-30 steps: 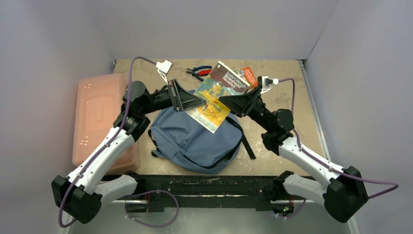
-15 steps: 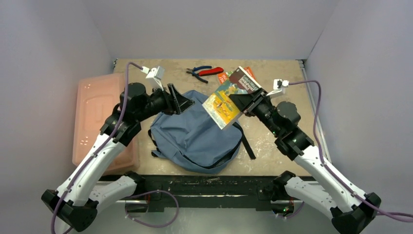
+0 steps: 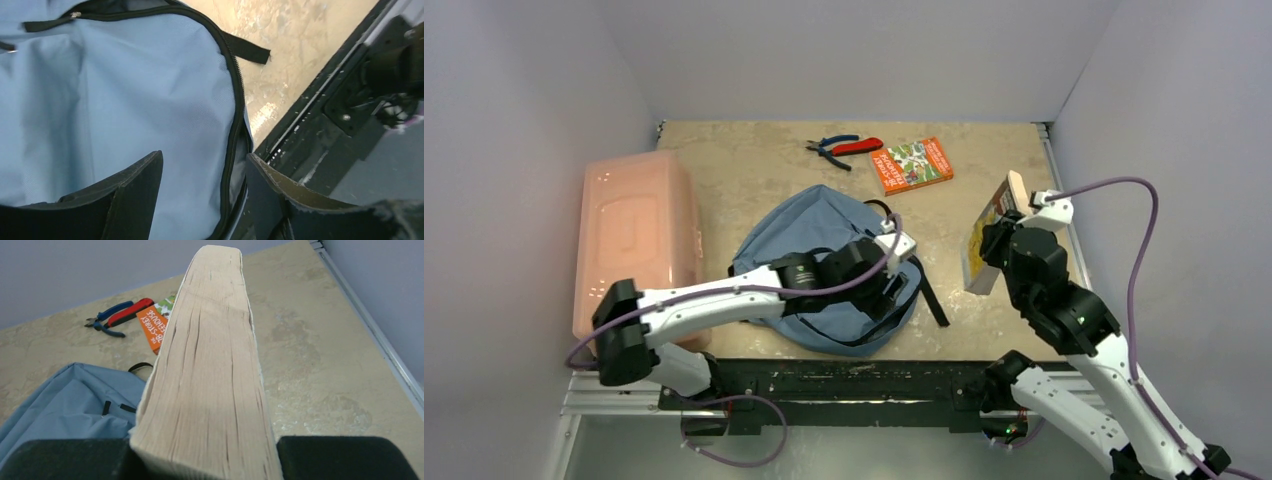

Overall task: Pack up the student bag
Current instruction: Pick up the book from the center of the board, then place the book in the student bag.

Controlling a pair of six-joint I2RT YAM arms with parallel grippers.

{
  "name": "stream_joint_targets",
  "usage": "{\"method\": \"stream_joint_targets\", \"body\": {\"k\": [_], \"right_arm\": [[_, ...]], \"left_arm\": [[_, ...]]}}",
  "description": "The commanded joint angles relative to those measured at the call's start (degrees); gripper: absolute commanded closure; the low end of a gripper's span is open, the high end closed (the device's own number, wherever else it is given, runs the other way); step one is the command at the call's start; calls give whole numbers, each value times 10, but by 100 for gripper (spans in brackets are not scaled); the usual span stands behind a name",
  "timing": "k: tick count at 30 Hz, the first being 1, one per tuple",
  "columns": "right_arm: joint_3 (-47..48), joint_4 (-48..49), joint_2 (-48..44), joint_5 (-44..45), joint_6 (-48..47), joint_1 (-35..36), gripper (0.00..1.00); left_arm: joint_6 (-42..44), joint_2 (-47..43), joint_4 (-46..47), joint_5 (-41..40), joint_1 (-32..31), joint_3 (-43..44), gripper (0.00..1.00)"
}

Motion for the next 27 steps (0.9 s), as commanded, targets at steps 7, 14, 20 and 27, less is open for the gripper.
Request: {"method": "stream_joint_targets", "body": {"k": [7,14,20,27], "right_arm": [[22,5,-61,20,-34,0,100],[3,-17,-39,-83,-14,0,100],[29,-70,-13,-196,22,0,100],[108,-86,46,-394,87,-1,100]], "left_arm": [[49,178,-40,-101,-41,109,39],[71,226,-74,-156,-40,141,69],[64,109,-53,-220,11,95,100],[61,-25,-7,-115,96,56,100]]}}
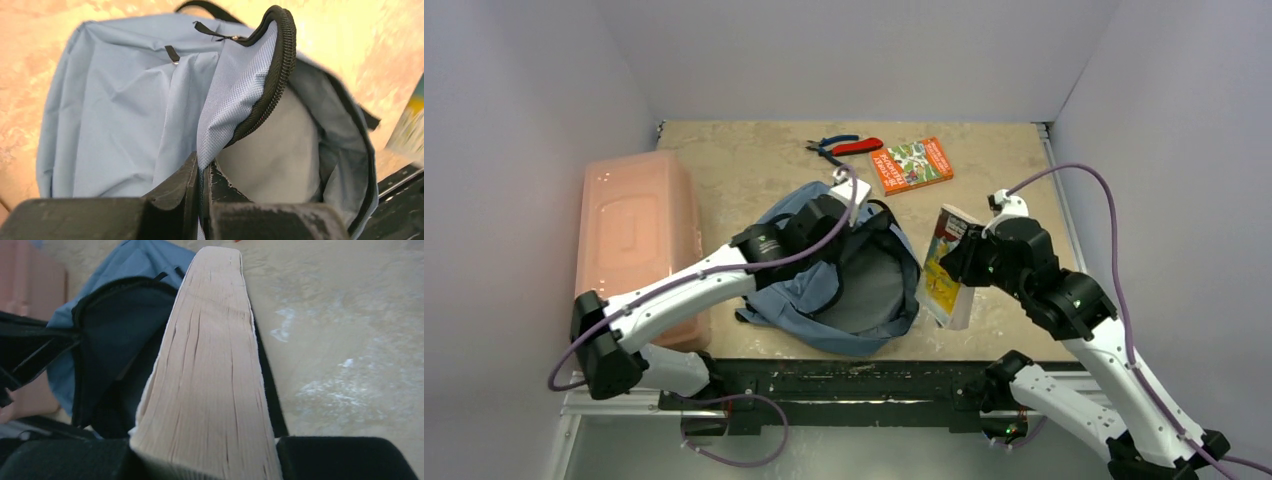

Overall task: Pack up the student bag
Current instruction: Place the book in the student bag.

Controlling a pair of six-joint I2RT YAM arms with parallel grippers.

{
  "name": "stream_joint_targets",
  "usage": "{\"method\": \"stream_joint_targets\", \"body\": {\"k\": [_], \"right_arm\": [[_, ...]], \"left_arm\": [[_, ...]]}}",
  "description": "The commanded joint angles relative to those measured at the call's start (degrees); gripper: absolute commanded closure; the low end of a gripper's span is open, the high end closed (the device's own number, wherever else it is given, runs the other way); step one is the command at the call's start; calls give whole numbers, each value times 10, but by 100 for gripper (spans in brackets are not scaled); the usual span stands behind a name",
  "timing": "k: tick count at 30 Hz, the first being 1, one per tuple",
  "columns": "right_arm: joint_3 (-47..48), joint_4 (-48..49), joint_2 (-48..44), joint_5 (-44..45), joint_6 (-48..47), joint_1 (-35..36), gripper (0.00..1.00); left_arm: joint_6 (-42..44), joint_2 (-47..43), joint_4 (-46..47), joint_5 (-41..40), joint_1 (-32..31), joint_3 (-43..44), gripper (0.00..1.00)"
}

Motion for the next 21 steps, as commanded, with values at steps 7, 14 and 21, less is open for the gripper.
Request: {"method": "stream_joint_targets", "body": {"k": [7,14,21], "right_arm": [[12,124,81,-522,129,-78,100],[-156,390,113,-643,315,-126,100],[-192,564,206,-555,464,-112,100]], "left_arm": [[22,-121,67,26,24,-4,100],[26,-146,97,67,24,-20,100],[16,-146,91,121,24,-11,100]]}}
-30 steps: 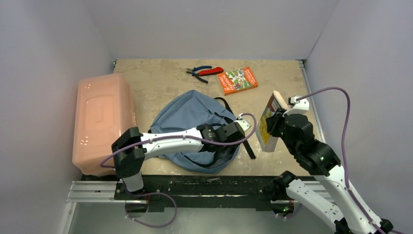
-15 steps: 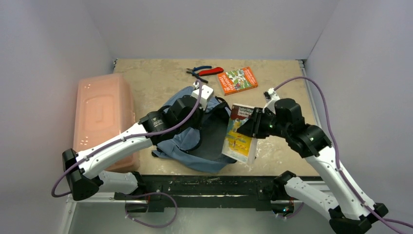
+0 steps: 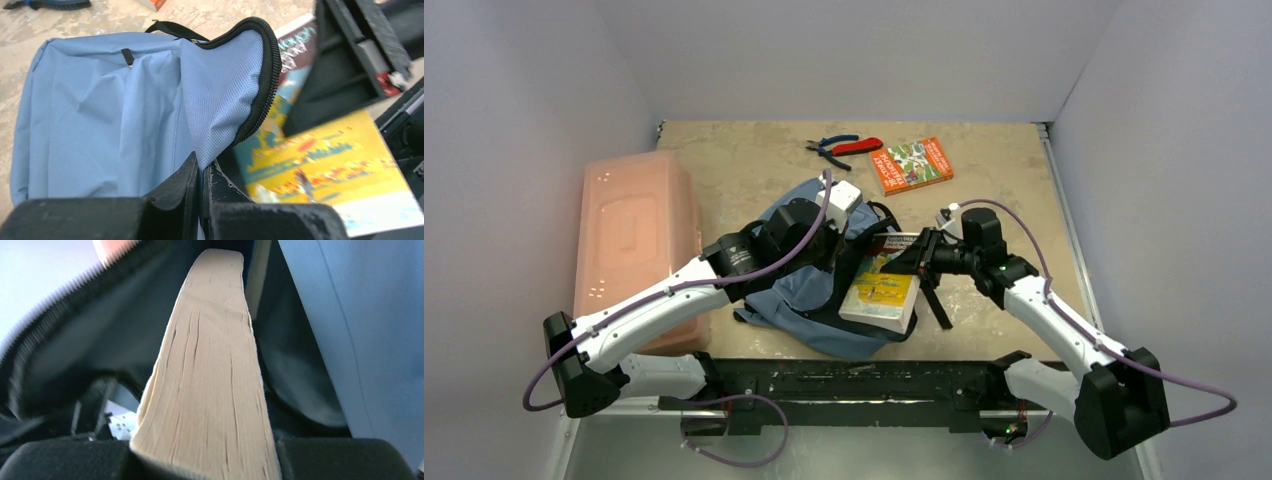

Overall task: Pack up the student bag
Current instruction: Place the book in the student bag.

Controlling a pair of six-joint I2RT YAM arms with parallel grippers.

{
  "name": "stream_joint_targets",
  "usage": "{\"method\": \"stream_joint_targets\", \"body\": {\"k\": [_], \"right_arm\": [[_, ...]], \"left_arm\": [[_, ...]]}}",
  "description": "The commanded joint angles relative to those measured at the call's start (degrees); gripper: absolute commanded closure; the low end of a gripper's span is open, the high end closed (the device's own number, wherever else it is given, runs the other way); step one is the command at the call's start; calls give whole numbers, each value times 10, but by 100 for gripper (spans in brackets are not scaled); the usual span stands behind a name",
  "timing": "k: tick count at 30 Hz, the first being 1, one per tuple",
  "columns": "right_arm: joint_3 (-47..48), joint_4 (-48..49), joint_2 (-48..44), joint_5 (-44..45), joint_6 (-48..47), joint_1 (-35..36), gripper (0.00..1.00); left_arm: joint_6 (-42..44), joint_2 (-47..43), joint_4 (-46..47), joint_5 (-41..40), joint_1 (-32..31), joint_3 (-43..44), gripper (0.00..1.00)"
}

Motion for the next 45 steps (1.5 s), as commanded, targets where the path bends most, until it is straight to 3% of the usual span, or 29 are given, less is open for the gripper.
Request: {"method": "stream_joint_targets", "body": {"k": [1,5,11,22,25,28,33,35,40,45], "right_arm": [[8,217,44,20,138,17,100],[7,290,108,102,192,76,100],[27,350,162,331,150,172,100],[23,647,336,486,89,276,100],[28,736,389,508,64,279,89],[47,681,402,513,54,274,73],[68,473,356,506,11,273,24],[73,423,341,473,-6,273,13],[73,336,291,423,-44,270,10],[22,387,258,415,-44,270,18]], "left_arm": [[-1,-26,68,52,1,20,100],[-3,-24,58,83,1,40,100],[10,-13,17,122,1,86,100],[33,34,-6,145,1,120,100],[38,36,5,148,1,104,100],[54,30,10,135,1,90,100],[91,-6,44,104,1,42,100],[101,-18,61,96,1,23,100],[108,-27,75,90,1,4,100],[110,-33,77,114,1,-6,100]]}}
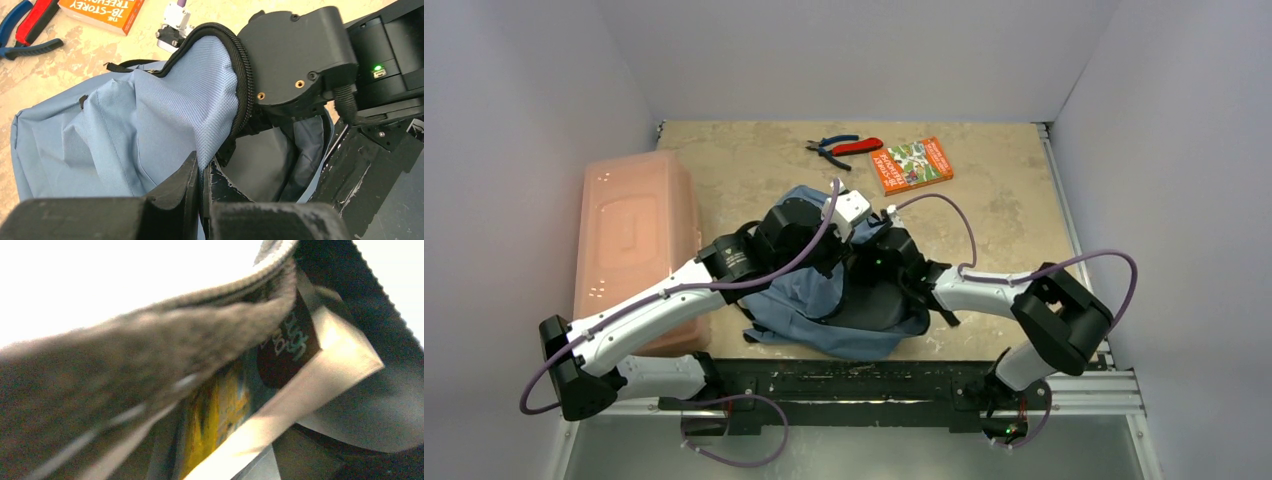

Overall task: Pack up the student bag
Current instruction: Place the book in the student bag.

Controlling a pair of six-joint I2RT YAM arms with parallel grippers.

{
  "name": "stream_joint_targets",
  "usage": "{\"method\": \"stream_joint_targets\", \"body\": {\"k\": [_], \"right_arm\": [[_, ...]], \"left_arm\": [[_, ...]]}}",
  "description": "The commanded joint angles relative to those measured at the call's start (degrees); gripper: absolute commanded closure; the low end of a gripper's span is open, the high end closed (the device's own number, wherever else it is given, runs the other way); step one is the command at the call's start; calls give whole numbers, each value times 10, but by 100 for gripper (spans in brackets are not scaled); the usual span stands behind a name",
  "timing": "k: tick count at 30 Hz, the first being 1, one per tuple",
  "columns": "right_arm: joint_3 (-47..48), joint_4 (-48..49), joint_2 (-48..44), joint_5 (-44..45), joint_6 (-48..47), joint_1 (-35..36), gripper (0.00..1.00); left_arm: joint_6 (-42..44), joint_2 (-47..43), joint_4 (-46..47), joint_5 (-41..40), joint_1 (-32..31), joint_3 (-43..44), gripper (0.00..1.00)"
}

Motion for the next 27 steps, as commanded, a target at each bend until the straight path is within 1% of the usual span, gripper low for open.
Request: {"method": "stream_joint_targets", "body": {"k": [1,3,6,9,10,12,13,14,15,16,17,18,20,23,25,27], "right_arm": [[-23,66,-34,-26,-29,1,22],[-28,138,-18,-36,-41,1,33],[-2,213,42,-61,-53,2,54],[44,277,120,-99,-40,7,86],[52,302,140,-100,-35,11,89],[70,323,172,-107,-23,13,91],[74,320,173,-110,-21,13,91],[72,306,167,-101,-21,13,88],[65,292,155,-90,-24,13,79],[53,281,144,-75,-30,13,67],[41,271,131,-64,-35,13,58],[29,259,118,-55,-39,13,52],[13,222,90,-49,-46,10,44],[-5,137,32,-24,-76,10,30],[-15,81,-4,-19,-98,10,24],[-28,24,-52,-13,-123,10,20]], "left_arm": [[14,-24,62,18,-2,-7,100],[16,-26,60,21,-2,-7,100],[17,-26,66,28,-2,-12,100],[20,-25,69,30,-2,-17,100],[21,-25,67,30,-2,-16,100],[27,-27,66,22,-2,-18,100],[30,-29,68,12,-2,-24,100],[33,-32,72,0,-2,-29,100],[38,-33,72,-13,-2,-31,100],[41,-33,69,-24,-2,-31,100],[42,-34,66,-34,-2,-31,100],[43,-35,65,-41,-2,-31,100],[44,-40,72,-52,-2,-37,100],[45,-45,75,-59,-2,-41,100],[46,-51,77,-60,-2,-44,100],[46,-61,89,-65,-2,-56,100]]}}
